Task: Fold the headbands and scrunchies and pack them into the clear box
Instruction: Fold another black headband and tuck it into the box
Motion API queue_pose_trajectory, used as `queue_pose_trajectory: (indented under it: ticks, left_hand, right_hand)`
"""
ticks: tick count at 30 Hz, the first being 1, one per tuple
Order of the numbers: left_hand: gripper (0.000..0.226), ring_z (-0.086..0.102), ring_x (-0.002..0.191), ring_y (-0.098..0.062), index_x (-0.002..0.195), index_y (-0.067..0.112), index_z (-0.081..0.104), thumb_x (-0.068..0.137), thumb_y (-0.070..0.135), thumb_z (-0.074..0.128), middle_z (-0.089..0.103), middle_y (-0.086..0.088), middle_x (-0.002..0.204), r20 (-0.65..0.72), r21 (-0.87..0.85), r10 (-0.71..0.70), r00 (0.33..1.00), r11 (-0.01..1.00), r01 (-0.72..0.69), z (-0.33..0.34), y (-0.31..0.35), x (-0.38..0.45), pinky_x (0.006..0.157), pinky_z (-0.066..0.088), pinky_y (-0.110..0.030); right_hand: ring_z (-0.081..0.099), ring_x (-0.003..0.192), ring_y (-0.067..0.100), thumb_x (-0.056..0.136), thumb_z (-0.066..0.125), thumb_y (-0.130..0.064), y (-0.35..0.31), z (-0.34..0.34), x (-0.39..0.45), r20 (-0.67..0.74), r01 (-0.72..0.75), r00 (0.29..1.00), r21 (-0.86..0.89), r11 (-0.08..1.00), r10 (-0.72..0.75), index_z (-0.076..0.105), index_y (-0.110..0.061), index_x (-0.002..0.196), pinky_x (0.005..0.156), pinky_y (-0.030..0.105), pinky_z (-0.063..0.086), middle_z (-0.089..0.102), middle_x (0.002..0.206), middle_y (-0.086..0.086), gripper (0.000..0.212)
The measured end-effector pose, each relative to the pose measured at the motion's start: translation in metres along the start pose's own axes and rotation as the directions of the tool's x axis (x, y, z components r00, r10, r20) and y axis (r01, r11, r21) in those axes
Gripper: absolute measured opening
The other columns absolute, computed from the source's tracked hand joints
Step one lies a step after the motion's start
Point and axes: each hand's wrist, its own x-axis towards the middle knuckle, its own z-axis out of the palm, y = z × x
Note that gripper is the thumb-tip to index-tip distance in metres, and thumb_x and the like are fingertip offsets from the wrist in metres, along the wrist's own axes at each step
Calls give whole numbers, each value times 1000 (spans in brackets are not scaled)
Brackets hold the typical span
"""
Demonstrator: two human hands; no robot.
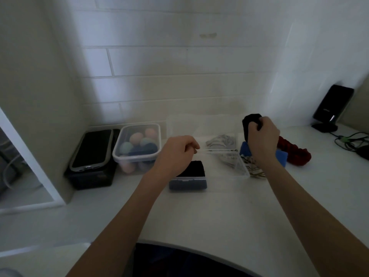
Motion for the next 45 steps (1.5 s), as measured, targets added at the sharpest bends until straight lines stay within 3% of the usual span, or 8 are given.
queue_pose_trajectory:
  ticks: [3, 9, 14, 18, 27, 35, 41, 45]
  left_hand:
    - [30, 64, 74, -12, 98, 9, 67, 87, -1, 40, 69, -6, 89, -8, -121, -8, 1000, 993, 7, 5, 12, 1, 68, 49, -18]
    - [27, 70, 82, -18, 97, 9, 68, 93, 31, 52, 71, -6, 87, 146, -526, -126, 981, 830, 185, 19, 37, 4, 77, 56, -29]
    - [11, 70, 81, -15, 93, 8, 68, 87, 14, 62, 73, -4, 84, 125, -748, -123, 985, 640, 175, 22, 41, 1, 77, 58, -26]
    - [14, 70, 71, -5, 93, 13, 66, 87, 3, 59, 72, 3, 78, 71, -721, -94, 993, 683, 116, 19, 38, -4, 70, 57, -19]
    - [38, 69, 89, -12, 126, 19, 43, 91, 19, 57, 73, -4, 89, 61, -634, -63, 996, 768, 88, 9, 39, -11, 84, 56, -28]
    - [65, 66, 96, -9, 121, 27, 47, 68, 11, 80, 68, 2, 102, 147, -436, 115, 983, 899, -40, 4, 33, -13, 87, 54, -28]
    - [46, 68, 86, -14, 124, 22, 50, 83, 15, 68, 68, -5, 101, 184, -457, 74, 980, 889, 19, 8, 32, -10, 80, 55, -25]
    - [34, 69, 65, -10, 128, 17, 50, 95, 7, 46, 68, -4, 82, 160, -557, 18, 987, 827, 75, 10, 25, -5, 70, 57, -23]
  right_hand:
    - [33, 52, 6, 88, 44, -10, -19, -15, -21, -25, -14, 999, 225, 974, 20, 45, -16, 70, 48, 16, 28, 38, 59, -6, 19]
    - [52, 56, 3, 89, 45, 0, -44, -37, -74, 227, -125, 974, 516, 848, 6, 60, -8, 103, 51, 11, 42, 57, 67, 1, 22]
    - [64, 63, 0, 91, 47, 0, -46, -46, -93, 452, -162, 885, 528, 833, -115, 60, -9, 102, 57, 11, 50, 66, 76, 3, 20]
    - [63, 64, 0, 92, 56, -15, -45, -45, -90, 464, -190, 881, 527, 828, -93, 56, -12, 90, 61, 19, 52, 66, 76, 0, 3]
    - [61, 85, 2, 78, 73, -14, -40, -42, -83, 527, 146, 784, 356, 923, -327, 53, -30, 118, 70, 11, 50, 62, 104, -13, 47]
    - [55, 63, -5, 79, 72, -23, -41, -40, -79, 443, 193, 851, 238, 952, -283, 57, -18, 91, 57, 5, 42, 59, 73, -10, 19]
    - [66, 71, 28, 81, 70, -26, -42, -40, -76, 411, 21, 899, 310, 950, -154, 51, -12, 95, 63, 38, 55, 66, 77, 22, 28]
    - [72, 77, 18, 80, 72, -15, -40, -48, -75, 501, -149, 859, 447, 882, -109, 48, -20, 115, 66, 24, 59, 72, 84, 13, 43]
